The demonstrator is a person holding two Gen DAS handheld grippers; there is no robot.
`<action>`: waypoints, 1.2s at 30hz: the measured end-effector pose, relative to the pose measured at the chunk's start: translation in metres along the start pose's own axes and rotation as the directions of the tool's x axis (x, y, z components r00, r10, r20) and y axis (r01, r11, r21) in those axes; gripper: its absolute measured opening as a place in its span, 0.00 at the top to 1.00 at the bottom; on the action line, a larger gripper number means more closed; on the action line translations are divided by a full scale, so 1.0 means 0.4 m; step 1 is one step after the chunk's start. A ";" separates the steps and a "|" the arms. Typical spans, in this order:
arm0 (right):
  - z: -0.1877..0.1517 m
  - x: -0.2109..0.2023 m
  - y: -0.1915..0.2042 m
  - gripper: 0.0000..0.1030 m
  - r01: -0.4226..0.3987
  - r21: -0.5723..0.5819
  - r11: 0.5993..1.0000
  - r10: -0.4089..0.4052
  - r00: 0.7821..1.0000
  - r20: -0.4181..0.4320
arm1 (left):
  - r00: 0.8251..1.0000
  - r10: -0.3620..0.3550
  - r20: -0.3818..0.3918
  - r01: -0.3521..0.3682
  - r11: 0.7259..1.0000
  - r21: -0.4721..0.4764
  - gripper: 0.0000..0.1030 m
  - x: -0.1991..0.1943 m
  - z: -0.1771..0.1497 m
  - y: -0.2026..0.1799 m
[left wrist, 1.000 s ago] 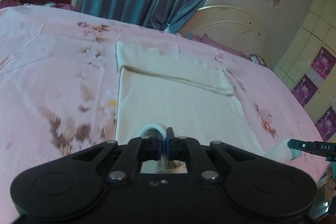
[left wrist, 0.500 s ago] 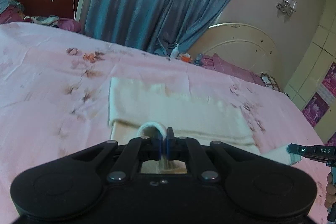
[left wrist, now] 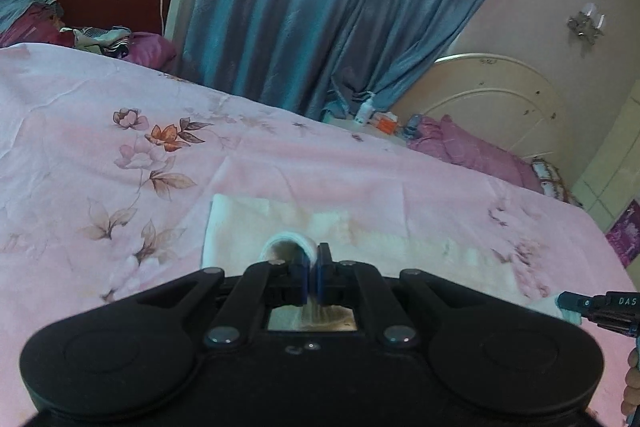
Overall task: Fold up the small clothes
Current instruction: 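Lift the hem with both grippers and fold it over toward the collar, then open both grippers and release the folded hem onto the sweater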
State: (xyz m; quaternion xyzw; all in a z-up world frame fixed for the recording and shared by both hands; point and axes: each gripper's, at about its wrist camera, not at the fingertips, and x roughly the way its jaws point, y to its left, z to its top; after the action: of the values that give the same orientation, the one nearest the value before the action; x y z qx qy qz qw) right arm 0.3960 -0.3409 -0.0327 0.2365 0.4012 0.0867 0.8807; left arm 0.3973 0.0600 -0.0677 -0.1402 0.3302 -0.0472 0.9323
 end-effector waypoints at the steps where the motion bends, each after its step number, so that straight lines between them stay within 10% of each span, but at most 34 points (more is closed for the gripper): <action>1: 0.010 0.018 -0.005 0.95 0.003 0.008 1.000 -0.003 1.000 -0.006 | 1.000 0.006 -0.008 -0.006 1.000 -0.001 0.96 0.018 0.007 0.000; 10: 0.070 0.160 -0.047 0.95 0.033 0.091 0.995 -0.027 0.997 -0.066 | 0.992 0.085 -0.092 -0.089 0.995 -0.033 0.95 0.152 0.037 0.015; 15: 0.088 0.181 -0.064 0.94 0.028 0.128 0.991 -0.023 0.999 -0.040 | 0.991 0.115 -0.070 -0.118 0.992 -0.042 0.72 0.175 0.056 0.019; 18: 0.093 0.172 -0.058 0.69 0.028 0.095 0.995 -0.028 1.000 0.000 | 0.992 0.121 -0.034 -0.123 0.991 -0.059 0.48 0.162 0.075 0.028; 19: 0.095 0.166 -0.057 0.47 0.026 0.093 0.995 -0.028 0.999 0.019 | 0.992 0.124 -0.026 -0.125 0.991 -0.050 0.47 0.159 0.079 0.029; 21: 0.102 0.157 -0.055 0.40 0.027 0.076 0.997 -0.031 0.999 0.042 | 0.991 0.129 -0.027 -0.130 0.991 -0.022 0.46 0.156 0.079 0.032; 30: 0.084 0.203 -0.030 0.40 0.027 -0.071 0.997 -0.027 1.000 -0.011 | 0.991 0.099 -0.088 -0.093 0.993 0.072 0.49 0.213 0.030 0.037; 33: 0.075 0.226 -0.027 0.41 0.033 -0.109 0.993 -0.036 0.999 -0.024 | 0.989 0.094 -0.113 -0.087 0.994 0.068 0.64 0.244 0.022 0.038; 36: 0.073 0.254 -0.026 0.65 0.031 -0.142 0.989 -0.039 0.998 -0.057 | 0.988 0.106 -0.115 -0.097 0.992 0.076 0.89 0.258 0.013 0.042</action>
State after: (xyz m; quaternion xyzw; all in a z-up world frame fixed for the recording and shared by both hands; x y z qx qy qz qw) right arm 0.4848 -0.3253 -0.0889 0.1639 0.4241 0.1063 0.8843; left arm 0.4806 0.0585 -0.1309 -0.0871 0.3901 -0.0196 0.9164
